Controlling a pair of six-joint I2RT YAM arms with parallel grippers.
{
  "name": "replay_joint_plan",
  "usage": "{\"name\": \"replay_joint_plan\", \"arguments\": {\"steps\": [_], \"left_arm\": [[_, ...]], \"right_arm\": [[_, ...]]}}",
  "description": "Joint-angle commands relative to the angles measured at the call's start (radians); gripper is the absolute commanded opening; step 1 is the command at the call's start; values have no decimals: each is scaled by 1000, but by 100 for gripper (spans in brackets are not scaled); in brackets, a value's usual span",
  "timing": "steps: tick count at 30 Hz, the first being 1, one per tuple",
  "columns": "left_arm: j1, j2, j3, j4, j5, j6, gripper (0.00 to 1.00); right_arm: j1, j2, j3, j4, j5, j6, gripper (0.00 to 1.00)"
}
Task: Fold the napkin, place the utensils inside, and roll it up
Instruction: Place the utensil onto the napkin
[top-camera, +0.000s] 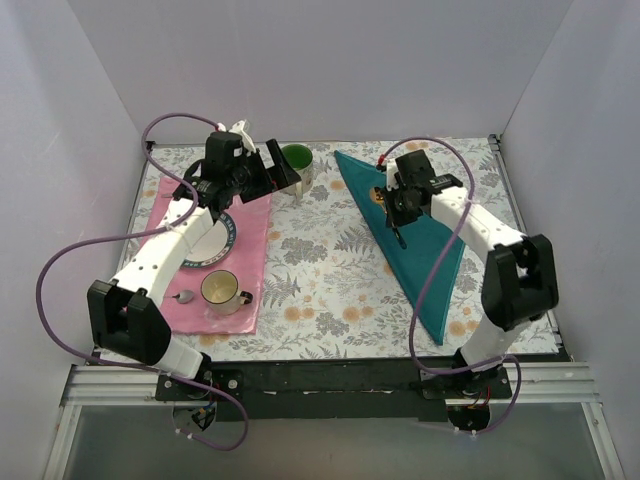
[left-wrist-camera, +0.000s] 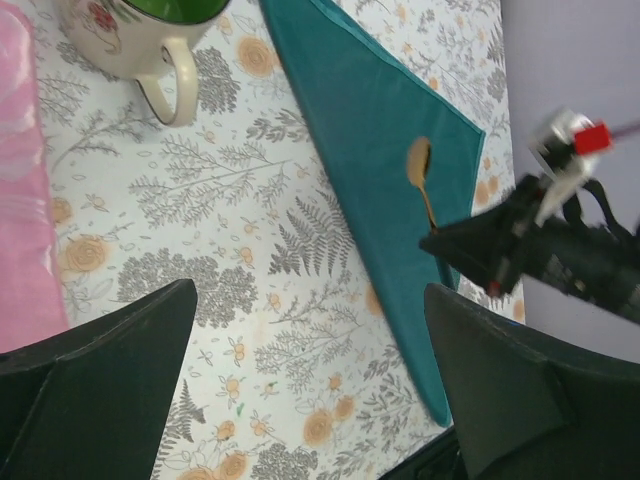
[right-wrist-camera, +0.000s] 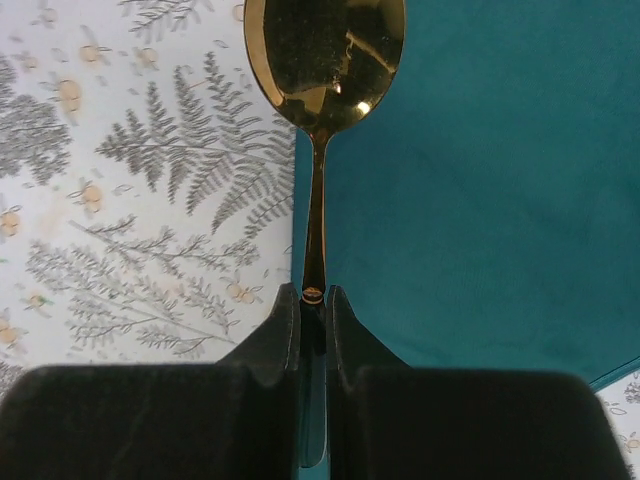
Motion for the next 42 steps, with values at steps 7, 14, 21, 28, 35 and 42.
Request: {"name": "replay_joint_plan", "arguments": {"steps": [7,14,21,28,35,42], "left_arm": [[-22,-40,-60,71,115,-16,96],[-23,-40,-80,76,130,-4,95],[-22,-20,-71,77,155,-5,95],[-22,-8,-72,77,170,-2,95],[-22,-5,-74,79,179,-4,95],[-22,1,-68,80,187,-5,95]], "right_arm": [[-17,267,263,-135,81,-3,1],[-27,306,219,-88,59,-8,1],[-25,359,240,-62,-5,-8,1],[-27,405,288,-65,-25,-14,1],[-27,419,277,-57,-24,-18,3],[-25,424,285,-54,-14,-23,6]]}}
